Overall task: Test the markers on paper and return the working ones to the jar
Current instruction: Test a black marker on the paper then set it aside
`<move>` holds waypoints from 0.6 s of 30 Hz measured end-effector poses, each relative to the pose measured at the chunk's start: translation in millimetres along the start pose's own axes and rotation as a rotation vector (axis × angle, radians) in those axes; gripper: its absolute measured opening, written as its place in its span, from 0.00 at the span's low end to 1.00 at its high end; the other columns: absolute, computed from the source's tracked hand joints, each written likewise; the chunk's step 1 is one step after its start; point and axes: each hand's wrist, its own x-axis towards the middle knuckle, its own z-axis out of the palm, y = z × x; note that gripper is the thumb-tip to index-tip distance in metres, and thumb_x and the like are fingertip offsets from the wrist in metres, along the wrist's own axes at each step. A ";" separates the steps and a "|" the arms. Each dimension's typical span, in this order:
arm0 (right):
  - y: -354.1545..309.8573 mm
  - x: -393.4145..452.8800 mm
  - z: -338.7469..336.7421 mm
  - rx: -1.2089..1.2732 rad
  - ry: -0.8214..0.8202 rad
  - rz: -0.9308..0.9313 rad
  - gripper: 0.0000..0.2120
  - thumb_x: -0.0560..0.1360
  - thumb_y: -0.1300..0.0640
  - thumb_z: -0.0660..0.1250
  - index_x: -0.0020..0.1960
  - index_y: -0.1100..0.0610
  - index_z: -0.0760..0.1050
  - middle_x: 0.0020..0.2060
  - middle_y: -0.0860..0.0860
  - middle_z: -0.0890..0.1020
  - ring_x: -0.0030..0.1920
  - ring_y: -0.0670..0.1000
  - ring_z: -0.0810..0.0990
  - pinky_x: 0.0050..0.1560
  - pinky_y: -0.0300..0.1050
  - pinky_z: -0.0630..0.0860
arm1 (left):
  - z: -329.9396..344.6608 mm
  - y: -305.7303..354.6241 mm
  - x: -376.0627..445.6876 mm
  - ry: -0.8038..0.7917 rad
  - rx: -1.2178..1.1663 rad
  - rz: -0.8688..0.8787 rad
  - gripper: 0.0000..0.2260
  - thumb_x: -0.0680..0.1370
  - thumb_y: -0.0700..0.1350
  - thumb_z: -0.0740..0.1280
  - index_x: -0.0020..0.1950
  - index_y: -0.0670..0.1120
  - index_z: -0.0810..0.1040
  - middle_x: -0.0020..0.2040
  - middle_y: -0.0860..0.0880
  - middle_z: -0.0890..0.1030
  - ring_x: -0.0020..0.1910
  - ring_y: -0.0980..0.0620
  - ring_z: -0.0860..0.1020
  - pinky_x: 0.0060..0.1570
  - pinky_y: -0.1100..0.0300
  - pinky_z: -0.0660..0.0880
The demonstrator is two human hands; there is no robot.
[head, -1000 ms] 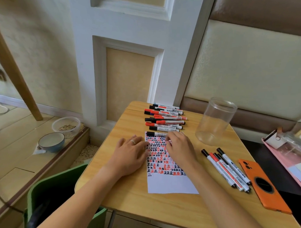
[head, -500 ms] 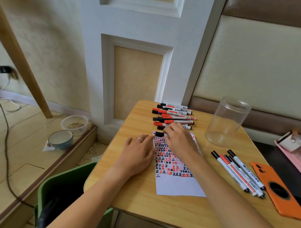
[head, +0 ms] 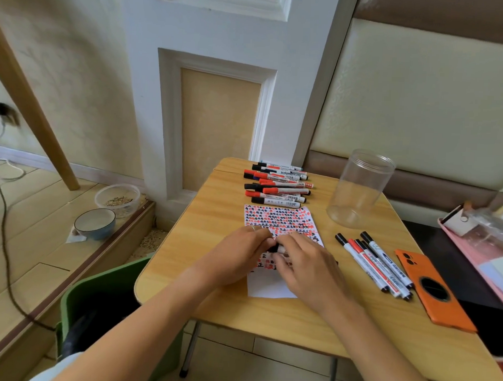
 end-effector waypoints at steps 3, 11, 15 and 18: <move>2.3 -2.9 -4.5 -0.032 -0.028 0.024 0.07 0.80 0.48 0.68 0.50 0.51 0.77 0.41 0.46 0.77 0.39 0.49 0.77 0.32 0.42 0.69 | 3.2 6.1 -1.9 -0.029 -0.019 -0.009 0.13 0.87 0.46 0.56 0.48 0.40 0.74 0.42 0.44 0.76 0.41 0.45 0.71 0.42 0.45 0.68; -6.3 -4.5 -14.5 -0.013 -0.136 0.097 0.10 0.84 0.42 0.57 0.53 0.47 0.72 0.40 0.47 0.80 0.41 0.54 0.79 0.35 0.46 0.64 | 3.4 9.6 -5.5 0.019 0.051 0.055 0.07 0.85 0.40 0.59 0.51 0.40 0.74 0.47 0.45 0.76 0.45 0.47 0.71 0.44 0.45 0.71; -7.4 -4.7 -16.8 -0.044 -0.186 0.136 0.15 0.83 0.37 0.54 0.57 0.45 0.71 0.38 0.48 0.81 0.39 0.55 0.79 0.34 0.46 0.67 | 1.7 7.7 -8.4 0.042 0.066 0.074 0.06 0.85 0.39 0.60 0.51 0.41 0.75 0.46 0.46 0.76 0.45 0.47 0.72 0.44 0.45 0.72; -3.8 -3.6 -14.5 -0.052 -0.190 0.137 0.16 0.82 0.36 0.54 0.57 0.44 0.72 0.37 0.48 0.81 0.37 0.55 0.79 0.33 0.46 0.68 | -0.3 5.2 -9.9 0.069 0.072 0.050 0.07 0.85 0.41 0.59 0.52 0.43 0.76 0.49 0.47 0.77 0.47 0.47 0.73 0.45 0.46 0.74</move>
